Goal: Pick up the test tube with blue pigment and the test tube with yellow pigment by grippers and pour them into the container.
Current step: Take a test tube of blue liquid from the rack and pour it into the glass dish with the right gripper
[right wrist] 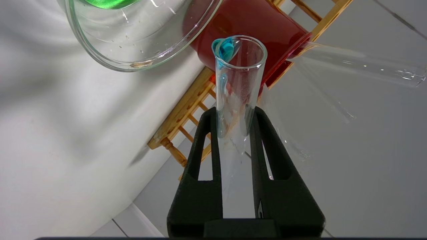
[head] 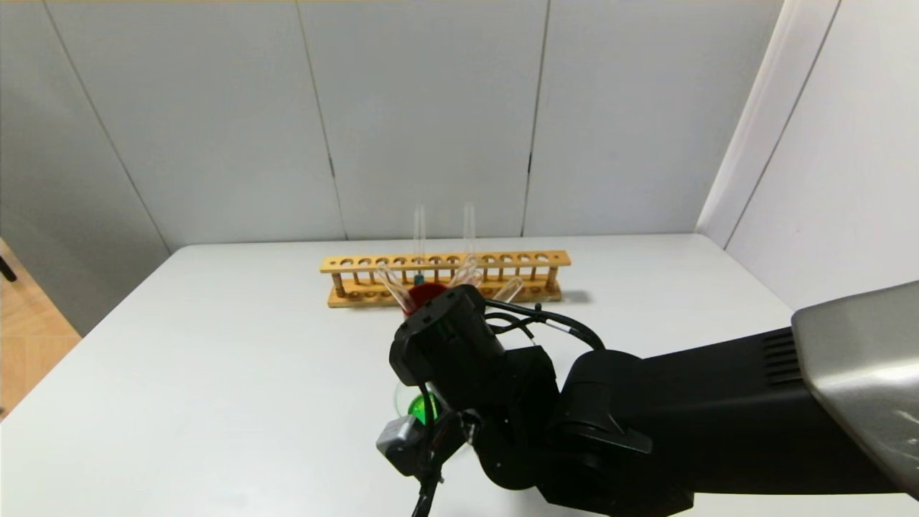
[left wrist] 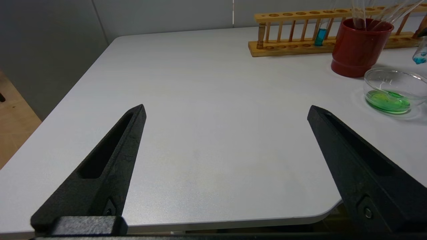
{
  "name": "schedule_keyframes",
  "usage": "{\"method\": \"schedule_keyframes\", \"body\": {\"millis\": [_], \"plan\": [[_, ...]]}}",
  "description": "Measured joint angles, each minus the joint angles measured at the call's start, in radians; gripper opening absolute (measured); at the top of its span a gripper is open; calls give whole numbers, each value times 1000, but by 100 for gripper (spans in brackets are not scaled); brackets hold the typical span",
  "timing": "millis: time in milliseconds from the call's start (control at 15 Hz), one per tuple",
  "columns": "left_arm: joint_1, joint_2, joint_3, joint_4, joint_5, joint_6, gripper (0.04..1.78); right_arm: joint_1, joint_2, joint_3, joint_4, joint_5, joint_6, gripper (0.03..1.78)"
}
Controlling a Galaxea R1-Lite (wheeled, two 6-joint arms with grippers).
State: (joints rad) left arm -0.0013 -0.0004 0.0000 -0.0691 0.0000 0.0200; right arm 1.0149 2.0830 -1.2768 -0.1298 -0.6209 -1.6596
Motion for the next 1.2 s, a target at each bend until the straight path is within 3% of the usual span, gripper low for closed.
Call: {"method": "schedule_keyframes", "body": {"millis": [1200], "plan": [[0, 0, 0, 0, 0, 0, 171, 42, -1, 8, 2, -58, -51, 27]]}}
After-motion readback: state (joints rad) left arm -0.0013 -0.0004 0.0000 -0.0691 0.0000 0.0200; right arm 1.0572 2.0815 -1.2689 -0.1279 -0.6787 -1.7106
